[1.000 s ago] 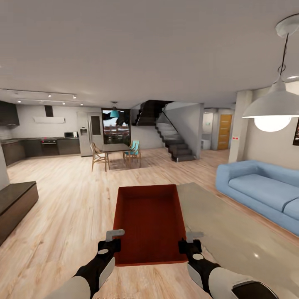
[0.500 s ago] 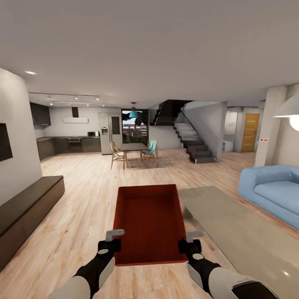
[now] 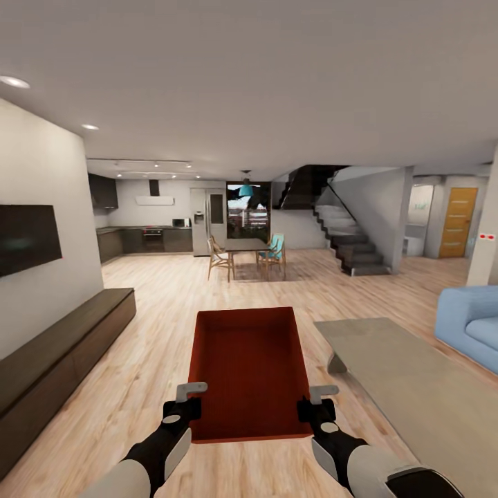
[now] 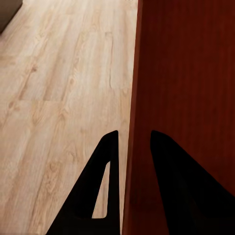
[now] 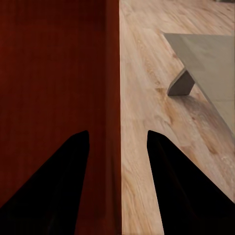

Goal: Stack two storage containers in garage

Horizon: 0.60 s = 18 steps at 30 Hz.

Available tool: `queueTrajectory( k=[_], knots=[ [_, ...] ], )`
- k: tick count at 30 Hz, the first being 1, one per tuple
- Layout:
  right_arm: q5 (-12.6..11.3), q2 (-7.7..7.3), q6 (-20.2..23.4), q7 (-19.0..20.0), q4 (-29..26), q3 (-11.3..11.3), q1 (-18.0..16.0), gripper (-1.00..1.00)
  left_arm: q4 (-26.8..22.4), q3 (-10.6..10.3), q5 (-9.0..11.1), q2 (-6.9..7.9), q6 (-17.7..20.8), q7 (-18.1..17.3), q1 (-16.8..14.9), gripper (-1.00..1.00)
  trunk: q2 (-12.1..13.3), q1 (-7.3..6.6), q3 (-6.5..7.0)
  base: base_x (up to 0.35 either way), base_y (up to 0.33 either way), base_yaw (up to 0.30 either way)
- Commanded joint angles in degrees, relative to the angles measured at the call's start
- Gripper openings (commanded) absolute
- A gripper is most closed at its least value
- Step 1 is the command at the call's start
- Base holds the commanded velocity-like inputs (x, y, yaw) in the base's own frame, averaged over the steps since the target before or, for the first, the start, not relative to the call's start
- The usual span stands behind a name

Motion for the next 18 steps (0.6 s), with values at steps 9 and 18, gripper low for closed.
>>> queueTrajectory(
  k=[9, 18],
  knots=[
    [1.5, 0.05, -5.2, 0.4, -2.4, -4.3, 0.0, -1.0, 0.1, 0.3, 0.5, 2.85, -0.1, 0.7, 0.0, -1.0, 0.0, 0.04, -0.01, 0.318, 0.0, 0.005],
    [1.5, 0.03, -5.1, 0.4, -2.4, -4.3, 0.0, -1.0, 0.1, 0.3, 0.5, 2.85, -0.1, 0.7, 0.0, -1.0, 0.0, 0.04, -0.01, 0.322, 0.0, 0.0]
  ],
)
